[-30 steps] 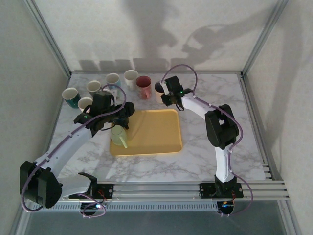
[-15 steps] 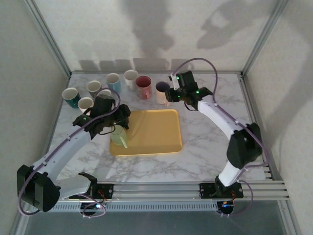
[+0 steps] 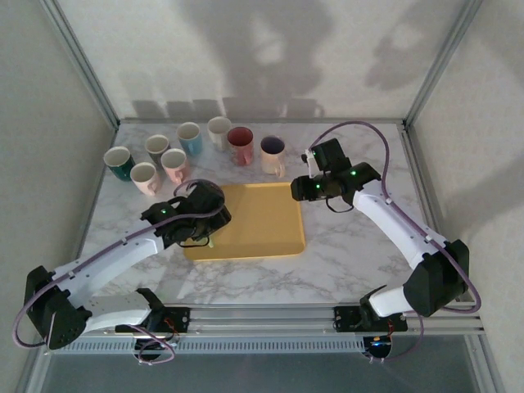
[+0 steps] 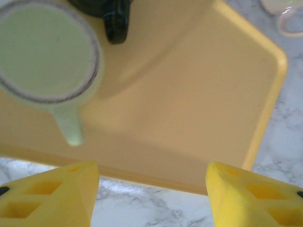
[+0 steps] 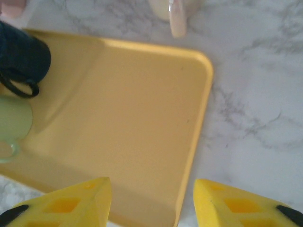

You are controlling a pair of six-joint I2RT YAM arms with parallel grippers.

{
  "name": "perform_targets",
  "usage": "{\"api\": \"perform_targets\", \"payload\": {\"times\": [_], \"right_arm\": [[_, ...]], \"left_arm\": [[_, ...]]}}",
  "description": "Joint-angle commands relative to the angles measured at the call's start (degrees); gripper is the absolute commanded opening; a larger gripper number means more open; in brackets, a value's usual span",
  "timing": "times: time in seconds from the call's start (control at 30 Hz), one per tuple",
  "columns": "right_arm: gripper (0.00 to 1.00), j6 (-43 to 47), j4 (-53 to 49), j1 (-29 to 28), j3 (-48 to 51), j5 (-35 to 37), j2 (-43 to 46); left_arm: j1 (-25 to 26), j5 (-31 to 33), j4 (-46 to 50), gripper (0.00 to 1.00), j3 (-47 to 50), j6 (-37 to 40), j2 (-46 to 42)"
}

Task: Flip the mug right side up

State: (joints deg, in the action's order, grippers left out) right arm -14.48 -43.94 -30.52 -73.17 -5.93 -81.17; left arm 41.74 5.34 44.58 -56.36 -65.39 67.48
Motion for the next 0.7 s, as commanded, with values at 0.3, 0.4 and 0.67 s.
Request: {"api": "perform_targets", "payload": {"times": [0.3,0.4,0.67], "right_arm": [[0.5,-1.4,-0.3,0.2,2.0,-6.3,3.1],[0.5,-2.0,1.3,0.5,2.7,-7.4,3.7],[0.5,-2.3,2.4,1.6,3.3,-8.6,4.1]], "left_arm": [[1.5,2.7,10.5,0.54,-0.4,-6.8,6.0],[-0.8,1.8,8.6,0.5,-0.3,-5.1,7.5],[-3.1,0.7,8.6,0.44,-0.2,-0.8,10.8]]}}
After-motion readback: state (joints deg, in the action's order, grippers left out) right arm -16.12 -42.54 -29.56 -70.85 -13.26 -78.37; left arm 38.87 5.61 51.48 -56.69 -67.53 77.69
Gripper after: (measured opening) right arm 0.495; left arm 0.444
